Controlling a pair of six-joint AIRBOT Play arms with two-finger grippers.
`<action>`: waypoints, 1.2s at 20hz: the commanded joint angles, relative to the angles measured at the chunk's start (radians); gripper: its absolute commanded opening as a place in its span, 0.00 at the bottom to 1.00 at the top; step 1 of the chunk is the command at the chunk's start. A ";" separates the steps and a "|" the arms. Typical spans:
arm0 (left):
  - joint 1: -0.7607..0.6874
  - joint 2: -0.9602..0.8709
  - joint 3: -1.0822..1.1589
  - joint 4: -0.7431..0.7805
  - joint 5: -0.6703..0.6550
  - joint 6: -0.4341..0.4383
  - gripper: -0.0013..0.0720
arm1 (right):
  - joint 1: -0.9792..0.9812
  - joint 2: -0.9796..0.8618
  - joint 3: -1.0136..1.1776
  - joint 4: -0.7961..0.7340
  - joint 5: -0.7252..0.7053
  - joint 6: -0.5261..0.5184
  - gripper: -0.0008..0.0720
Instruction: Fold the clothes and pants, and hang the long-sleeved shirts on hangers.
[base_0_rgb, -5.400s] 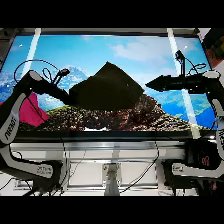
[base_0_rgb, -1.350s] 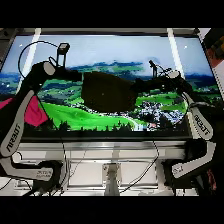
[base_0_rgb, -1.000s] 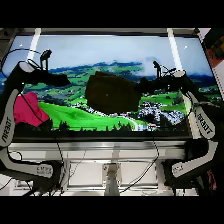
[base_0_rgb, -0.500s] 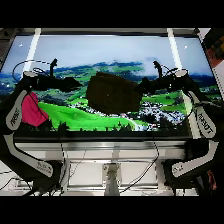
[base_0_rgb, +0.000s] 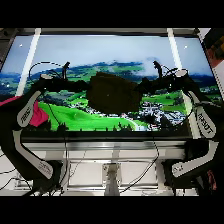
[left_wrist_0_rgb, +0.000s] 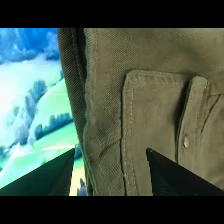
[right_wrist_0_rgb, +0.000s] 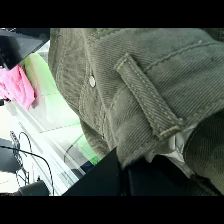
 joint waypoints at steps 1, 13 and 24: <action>-0.015 -0.003 0.001 0.000 0.050 0.006 0.68 | 0.000 -0.001 0.001 0.000 -0.001 0.000 0.04; -0.007 0.126 0.011 -0.100 0.050 0.150 0.04 | -0.048 0.002 0.031 0.087 0.146 -0.003 0.04; 0.081 0.594 0.012 -0.630 0.100 0.338 0.04 | -0.096 0.156 0.396 0.436 0.336 -0.006 0.04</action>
